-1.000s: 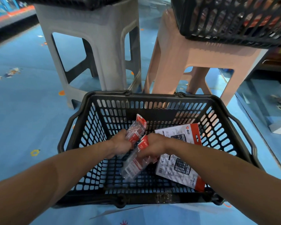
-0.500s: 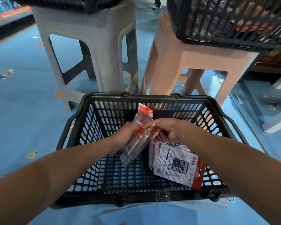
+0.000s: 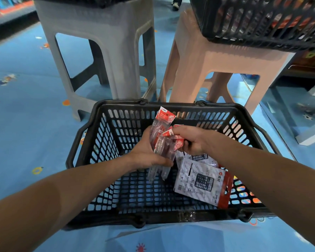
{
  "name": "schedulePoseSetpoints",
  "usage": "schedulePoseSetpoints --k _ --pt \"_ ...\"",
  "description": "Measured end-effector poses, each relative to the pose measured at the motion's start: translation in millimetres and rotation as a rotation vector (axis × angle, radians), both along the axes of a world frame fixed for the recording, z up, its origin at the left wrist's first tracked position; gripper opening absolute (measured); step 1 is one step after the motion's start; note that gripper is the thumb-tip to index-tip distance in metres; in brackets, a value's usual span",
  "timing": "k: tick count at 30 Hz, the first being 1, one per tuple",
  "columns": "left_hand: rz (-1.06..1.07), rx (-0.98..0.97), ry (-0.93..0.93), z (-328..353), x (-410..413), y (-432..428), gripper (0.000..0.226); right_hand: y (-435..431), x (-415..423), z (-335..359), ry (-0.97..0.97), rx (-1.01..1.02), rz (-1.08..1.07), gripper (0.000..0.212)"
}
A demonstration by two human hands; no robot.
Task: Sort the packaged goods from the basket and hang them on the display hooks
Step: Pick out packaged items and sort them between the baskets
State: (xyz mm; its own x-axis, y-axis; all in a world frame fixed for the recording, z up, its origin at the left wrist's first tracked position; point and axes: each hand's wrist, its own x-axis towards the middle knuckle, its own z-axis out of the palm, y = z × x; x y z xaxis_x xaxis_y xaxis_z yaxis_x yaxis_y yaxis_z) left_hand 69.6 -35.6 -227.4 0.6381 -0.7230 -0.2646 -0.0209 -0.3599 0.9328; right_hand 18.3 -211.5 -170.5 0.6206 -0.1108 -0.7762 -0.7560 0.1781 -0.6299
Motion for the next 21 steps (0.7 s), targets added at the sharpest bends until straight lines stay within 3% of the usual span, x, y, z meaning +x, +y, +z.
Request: schedulePoseSetpoints --k 2,5,10,12,14,17,21 --pt "-0.02 -0.004 0.007 3 5 0 0.141 -1 -2 -2 -0.067 0.02 0.003 0.015" --pt "0.013 -0.024 0.083 7 7 -4 0.137 -4 -5 -2 -0.197 0.164 -0.067 0.033" --pt "0.148 -0.15 0.34 13 2 -17 0.055 -10 -10 11 -0.402 0.404 -0.28 0.028" --pt "0.181 -0.171 0.424 13 2 -20 0.046 -12 -8 11 -0.46 0.402 -0.269 0.02" --pt "0.209 -0.171 0.491 10 3 -22 0.052 -11 -7 8 -0.481 0.325 -0.225 0.022" --pt "0.21 -0.197 0.511 8 4 -23 0.047 -6 -11 5 -0.402 0.024 -0.126 0.009" --pt "0.24 -0.296 0.502 9 6 -26 0.039 5 -16 -6 -0.295 -0.28 -0.144 0.019"
